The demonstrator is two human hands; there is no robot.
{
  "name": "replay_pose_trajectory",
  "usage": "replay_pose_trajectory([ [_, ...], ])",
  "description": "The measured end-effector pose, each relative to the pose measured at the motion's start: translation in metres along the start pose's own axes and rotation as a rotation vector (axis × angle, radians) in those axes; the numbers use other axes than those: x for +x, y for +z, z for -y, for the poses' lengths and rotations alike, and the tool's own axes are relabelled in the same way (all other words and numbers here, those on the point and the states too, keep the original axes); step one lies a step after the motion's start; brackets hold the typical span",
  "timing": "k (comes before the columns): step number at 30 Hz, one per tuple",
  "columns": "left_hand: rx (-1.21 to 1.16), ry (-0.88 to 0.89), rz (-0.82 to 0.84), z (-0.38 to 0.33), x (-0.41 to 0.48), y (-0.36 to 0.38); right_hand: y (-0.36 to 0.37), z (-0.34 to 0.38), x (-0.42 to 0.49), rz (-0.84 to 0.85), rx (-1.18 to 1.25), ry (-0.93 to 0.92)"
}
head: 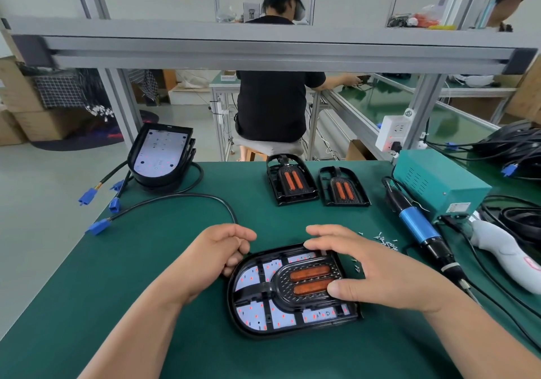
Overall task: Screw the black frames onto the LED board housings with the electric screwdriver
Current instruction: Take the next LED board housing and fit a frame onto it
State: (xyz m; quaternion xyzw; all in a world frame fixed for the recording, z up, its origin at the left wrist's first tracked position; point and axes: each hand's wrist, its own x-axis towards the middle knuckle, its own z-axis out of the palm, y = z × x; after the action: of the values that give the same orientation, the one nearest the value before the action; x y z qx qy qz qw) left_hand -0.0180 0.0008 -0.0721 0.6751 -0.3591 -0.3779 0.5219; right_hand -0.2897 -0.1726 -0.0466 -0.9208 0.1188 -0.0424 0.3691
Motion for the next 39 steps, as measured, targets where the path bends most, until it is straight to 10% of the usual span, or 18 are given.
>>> replay_pose_trajectory([
  [11,-0.116,0.044,-0.052,0.009,0.01,0.0,-0.019,-0.008,-0.005,-0.284,0.152,0.063],
  [18,-0.203,0.029,-0.051,0.014,0.014,-0.004,-0.059,-0.052,-0.024,-0.669,-0.171,0.49],
  [23,-0.327,-0.015,-0.046,0.012,0.014,-0.006,-0.068,-0.076,-0.035,-0.577,-0.437,0.795],
  [39,-0.497,-0.057,-0.045,0.008,0.014,-0.005,-0.072,-0.086,-0.04,-0.629,-0.368,0.842],
])
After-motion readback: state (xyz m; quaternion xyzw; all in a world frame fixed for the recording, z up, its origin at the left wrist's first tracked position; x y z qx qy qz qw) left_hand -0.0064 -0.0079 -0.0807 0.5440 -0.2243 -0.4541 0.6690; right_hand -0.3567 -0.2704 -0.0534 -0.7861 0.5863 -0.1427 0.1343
